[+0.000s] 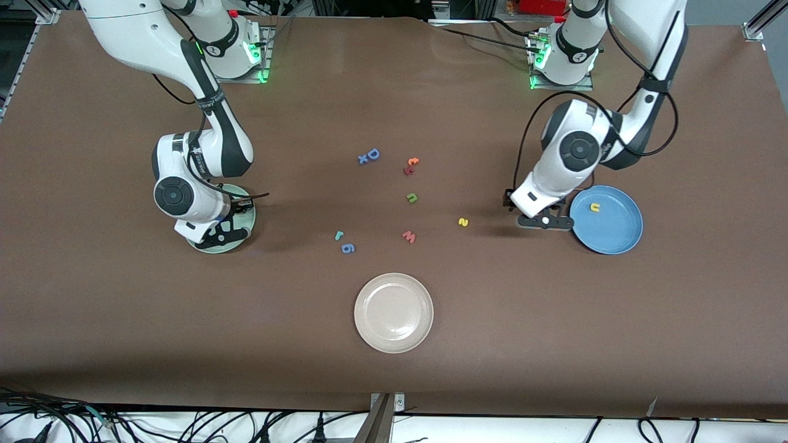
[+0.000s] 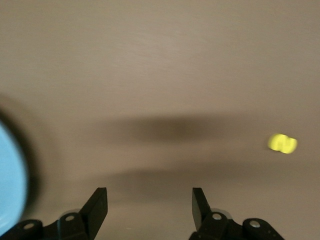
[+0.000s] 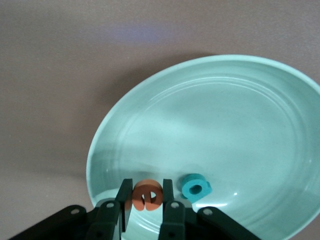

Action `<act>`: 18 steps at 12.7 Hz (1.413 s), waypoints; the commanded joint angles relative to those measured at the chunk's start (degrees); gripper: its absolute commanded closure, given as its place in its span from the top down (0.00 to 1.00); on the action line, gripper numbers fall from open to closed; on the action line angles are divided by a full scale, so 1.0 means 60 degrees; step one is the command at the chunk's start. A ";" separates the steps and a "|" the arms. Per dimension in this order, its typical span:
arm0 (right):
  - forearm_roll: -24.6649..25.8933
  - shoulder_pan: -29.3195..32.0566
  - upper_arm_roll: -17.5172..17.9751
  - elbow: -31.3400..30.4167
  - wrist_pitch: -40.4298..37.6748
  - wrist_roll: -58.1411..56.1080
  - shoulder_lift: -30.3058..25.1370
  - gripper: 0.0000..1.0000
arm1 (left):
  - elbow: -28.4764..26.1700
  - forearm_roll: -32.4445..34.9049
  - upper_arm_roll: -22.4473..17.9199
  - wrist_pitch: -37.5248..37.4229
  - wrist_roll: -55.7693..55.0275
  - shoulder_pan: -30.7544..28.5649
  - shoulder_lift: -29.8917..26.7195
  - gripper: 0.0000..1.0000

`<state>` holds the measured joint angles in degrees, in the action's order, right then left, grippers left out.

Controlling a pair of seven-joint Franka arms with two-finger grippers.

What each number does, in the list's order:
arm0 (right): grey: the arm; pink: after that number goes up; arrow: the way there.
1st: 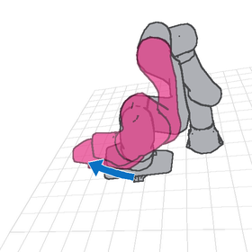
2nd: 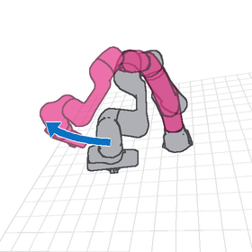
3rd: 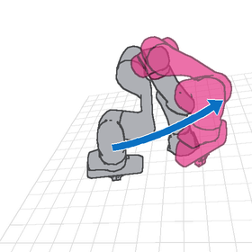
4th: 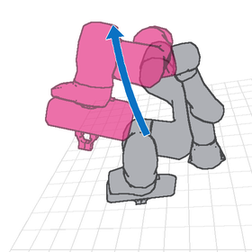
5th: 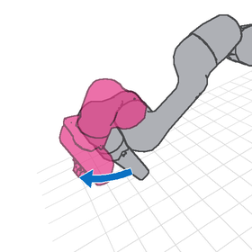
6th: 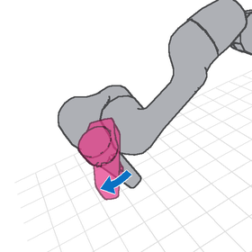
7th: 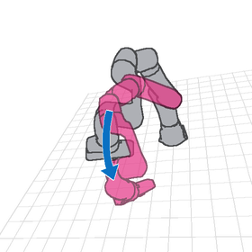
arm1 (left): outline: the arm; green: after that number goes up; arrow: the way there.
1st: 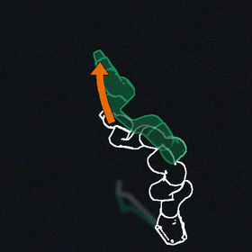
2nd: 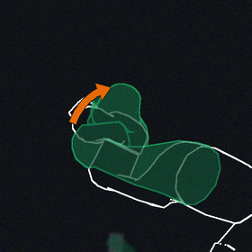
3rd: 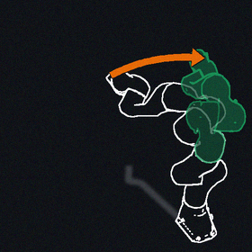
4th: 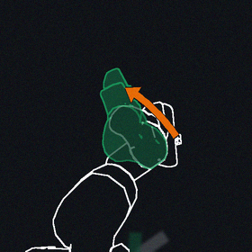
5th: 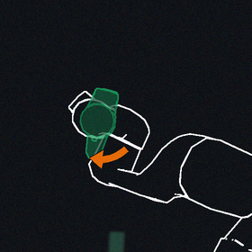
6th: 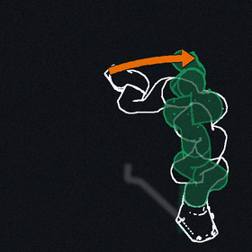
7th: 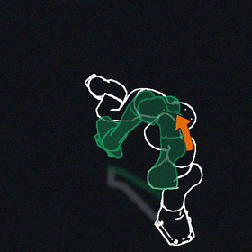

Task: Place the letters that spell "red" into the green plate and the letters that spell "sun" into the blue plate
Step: 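Place the e on the green plate while the left gripper reaches the yellow z, then grasp the yellow z with the left gripper while the right gripper reaches the teal l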

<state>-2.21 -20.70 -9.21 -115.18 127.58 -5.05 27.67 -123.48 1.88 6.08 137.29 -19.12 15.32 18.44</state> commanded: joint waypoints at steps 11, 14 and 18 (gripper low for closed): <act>-0.0247 -0.0460 0.1271 0.1603 -0.0756 0.3705 -0.0173 0.72 | 0.1932 -0.0211 -0.0017 0.0948 -0.0710 0.1415 0.2081 0.76; -0.0276 -0.0973 0.1344 0.2160 -0.0319 0.5918 0.0484 0.70 | 0.1932 -0.0225 -0.0017 0.1521 -0.0724 0.1620 0.2506 0.76; -0.0290 -0.1267 0.1534 0.3183 0.0270 0.8028 0.1494 0.58 | 0.1932 -0.0225 -0.0017 0.1639 -0.0943 0.1753 0.2639 0.76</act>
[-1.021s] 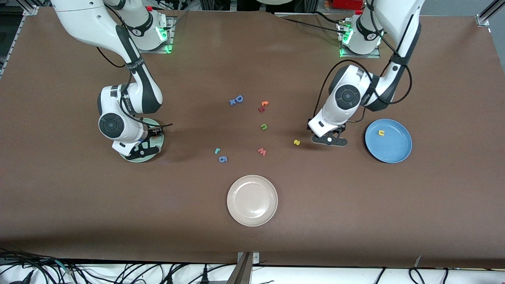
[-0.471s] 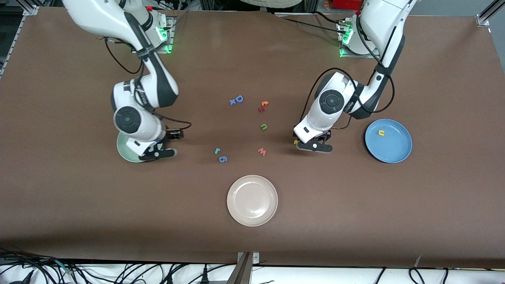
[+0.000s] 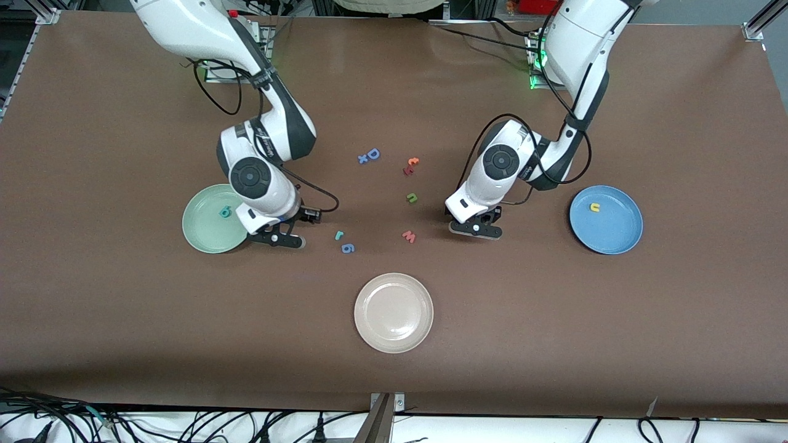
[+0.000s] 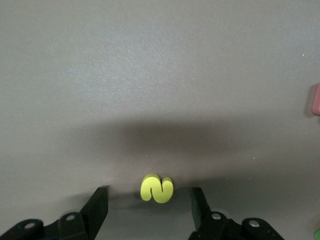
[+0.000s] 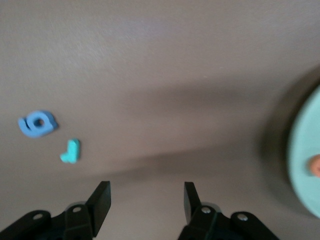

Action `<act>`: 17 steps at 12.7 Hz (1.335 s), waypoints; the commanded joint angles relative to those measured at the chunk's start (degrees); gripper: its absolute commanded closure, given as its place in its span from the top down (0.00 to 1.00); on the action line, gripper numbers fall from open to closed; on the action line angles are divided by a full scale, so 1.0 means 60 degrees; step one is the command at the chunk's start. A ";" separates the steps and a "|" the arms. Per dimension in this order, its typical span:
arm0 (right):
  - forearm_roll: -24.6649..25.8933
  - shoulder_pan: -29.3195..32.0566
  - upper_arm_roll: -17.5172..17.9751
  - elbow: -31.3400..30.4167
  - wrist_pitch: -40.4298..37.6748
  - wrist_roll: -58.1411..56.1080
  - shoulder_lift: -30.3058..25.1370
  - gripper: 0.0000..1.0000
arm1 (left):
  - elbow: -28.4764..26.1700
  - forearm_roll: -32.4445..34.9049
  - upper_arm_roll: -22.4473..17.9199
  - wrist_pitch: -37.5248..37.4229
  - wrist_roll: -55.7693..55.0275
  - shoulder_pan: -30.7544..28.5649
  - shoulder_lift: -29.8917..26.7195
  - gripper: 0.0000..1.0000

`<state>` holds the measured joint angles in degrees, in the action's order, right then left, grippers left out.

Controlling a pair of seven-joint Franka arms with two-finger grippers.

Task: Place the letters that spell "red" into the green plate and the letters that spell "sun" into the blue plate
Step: 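Grasp the yellow z with the left gripper while the right gripper reaches the teal l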

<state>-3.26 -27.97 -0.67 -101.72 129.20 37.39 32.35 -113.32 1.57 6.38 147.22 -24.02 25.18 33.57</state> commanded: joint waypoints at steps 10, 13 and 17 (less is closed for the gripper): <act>-0.0057 -0.0392 0.0521 0.2246 0.0365 0.2689 0.2021 0.45 | 0.0240 -0.0160 -0.0082 -0.0001 -0.0128 0.0184 0.0205 0.40; 0.0060 -0.0407 0.0477 0.2173 0.0365 0.2675 0.2035 0.45 | 0.0240 -0.0174 -0.0155 -0.0015 -0.0070 0.0155 0.0147 0.16; 0.0118 -0.0421 0.0433 0.2056 0.0380 0.2675 0.2050 0.43 | 0.0152 -0.0087 -0.0316 -0.0103 0.0047 0.0067 -0.0072 0.17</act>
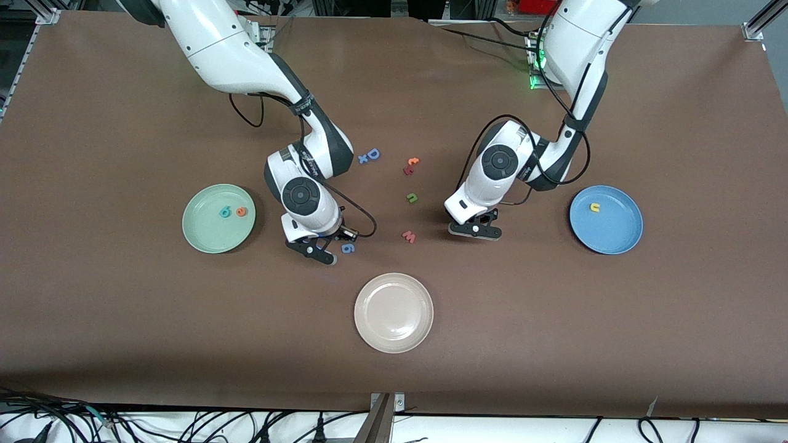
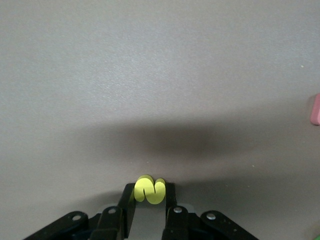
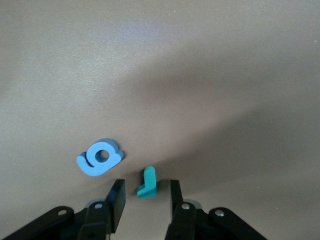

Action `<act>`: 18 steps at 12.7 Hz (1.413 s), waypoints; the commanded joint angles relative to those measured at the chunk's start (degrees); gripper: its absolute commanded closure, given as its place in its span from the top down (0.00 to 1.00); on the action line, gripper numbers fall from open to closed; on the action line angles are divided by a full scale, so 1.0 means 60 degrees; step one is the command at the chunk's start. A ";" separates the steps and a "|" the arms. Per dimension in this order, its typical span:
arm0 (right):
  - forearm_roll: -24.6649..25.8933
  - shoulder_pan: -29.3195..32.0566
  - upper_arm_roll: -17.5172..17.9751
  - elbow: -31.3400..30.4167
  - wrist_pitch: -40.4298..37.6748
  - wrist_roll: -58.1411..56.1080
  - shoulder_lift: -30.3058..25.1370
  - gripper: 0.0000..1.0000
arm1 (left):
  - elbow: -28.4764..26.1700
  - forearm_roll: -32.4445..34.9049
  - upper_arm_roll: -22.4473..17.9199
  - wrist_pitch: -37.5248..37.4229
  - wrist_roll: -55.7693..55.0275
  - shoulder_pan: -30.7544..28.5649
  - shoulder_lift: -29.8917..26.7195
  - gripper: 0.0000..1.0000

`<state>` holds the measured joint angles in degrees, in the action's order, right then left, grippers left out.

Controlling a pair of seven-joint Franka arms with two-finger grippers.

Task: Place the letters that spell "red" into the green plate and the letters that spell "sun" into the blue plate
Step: 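Place the z on the blue plate while the right gripper grasps the l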

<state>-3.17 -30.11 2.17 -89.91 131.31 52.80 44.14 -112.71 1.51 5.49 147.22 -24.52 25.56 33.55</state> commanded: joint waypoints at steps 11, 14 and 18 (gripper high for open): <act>0.0412 -0.0065 -0.0039 -0.0074 0.0028 0.0091 0.0086 0.01 | -0.1107 -0.0076 -0.0782 -0.1113 0.6776 -0.3013 -0.1679 0.20; 0.0426 -0.0021 -0.0039 -0.0030 -0.0059 -0.0055 -0.0002 0.01 | -0.1195 -0.0076 -0.0989 -0.1142 0.8463 -0.3629 -0.1782 0.19; 0.0500 0.0066 -0.0185 -0.0030 -0.0994 -0.1004 -0.0514 0.01 | -0.1195 -0.0076 -0.1135 -0.1800 0.9724 -0.4099 -0.1812 0.20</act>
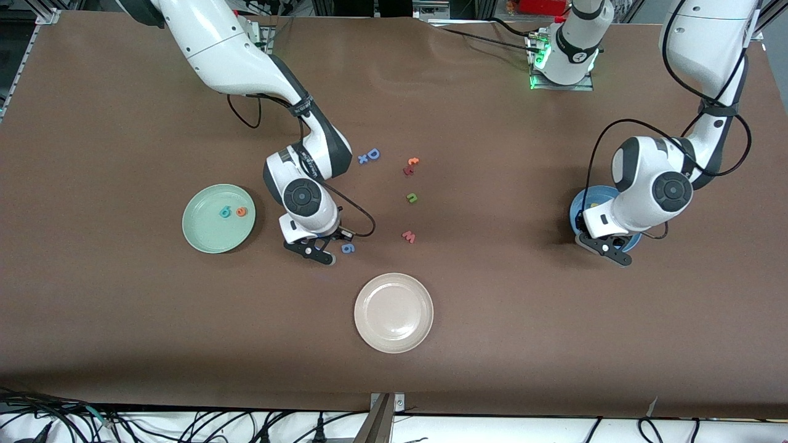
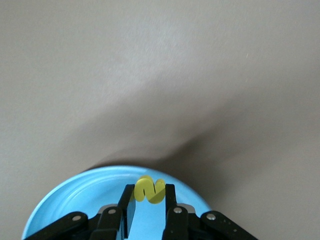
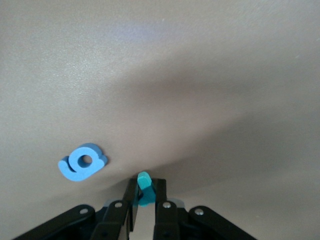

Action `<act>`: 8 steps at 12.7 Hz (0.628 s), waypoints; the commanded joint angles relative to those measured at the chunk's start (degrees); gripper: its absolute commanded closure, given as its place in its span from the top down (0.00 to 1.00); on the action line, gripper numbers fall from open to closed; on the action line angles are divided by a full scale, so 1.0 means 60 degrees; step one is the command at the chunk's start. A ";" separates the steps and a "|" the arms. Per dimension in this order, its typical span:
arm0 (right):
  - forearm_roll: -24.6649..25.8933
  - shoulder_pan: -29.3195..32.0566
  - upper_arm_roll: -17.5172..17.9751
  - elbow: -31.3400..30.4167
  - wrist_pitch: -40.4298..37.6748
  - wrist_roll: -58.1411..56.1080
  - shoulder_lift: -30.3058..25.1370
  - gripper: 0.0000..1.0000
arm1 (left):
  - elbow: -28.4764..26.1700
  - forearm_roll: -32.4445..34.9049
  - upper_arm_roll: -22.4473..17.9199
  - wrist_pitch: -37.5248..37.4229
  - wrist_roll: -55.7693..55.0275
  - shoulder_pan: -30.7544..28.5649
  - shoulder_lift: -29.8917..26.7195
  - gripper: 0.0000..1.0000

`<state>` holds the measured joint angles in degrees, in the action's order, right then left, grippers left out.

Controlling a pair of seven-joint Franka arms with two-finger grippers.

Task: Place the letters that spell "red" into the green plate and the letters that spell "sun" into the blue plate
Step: 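Place the z on the blue plate while the right gripper grasps the l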

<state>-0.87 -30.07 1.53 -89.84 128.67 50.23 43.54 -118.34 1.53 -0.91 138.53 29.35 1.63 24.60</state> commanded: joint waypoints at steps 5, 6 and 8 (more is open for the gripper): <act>-0.0016 0.0601 -0.0752 -0.0652 -0.2255 -0.3692 -0.1570 0.01 | -0.0256 -0.0064 -0.0199 -0.0530 0.1392 -0.0550 -0.0116 0.26; -0.0017 0.0893 -0.0752 -0.1091 -0.2212 -0.4409 -0.1877 0.01 | -0.0256 -0.0064 -0.0214 -0.0544 0.1378 -0.0565 -0.0057 0.31; -0.0031 0.1624 -0.0767 -0.1824 -0.2270 -0.6267 -0.2405 0.01 | -0.0256 -0.0079 -0.0214 -0.0544 0.1276 -0.0565 0.0002 0.38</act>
<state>-0.84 -24.18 -3.69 -93.93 114.96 21.72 34.08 -119.50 1.53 -2.22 135.79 35.98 -1.62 24.82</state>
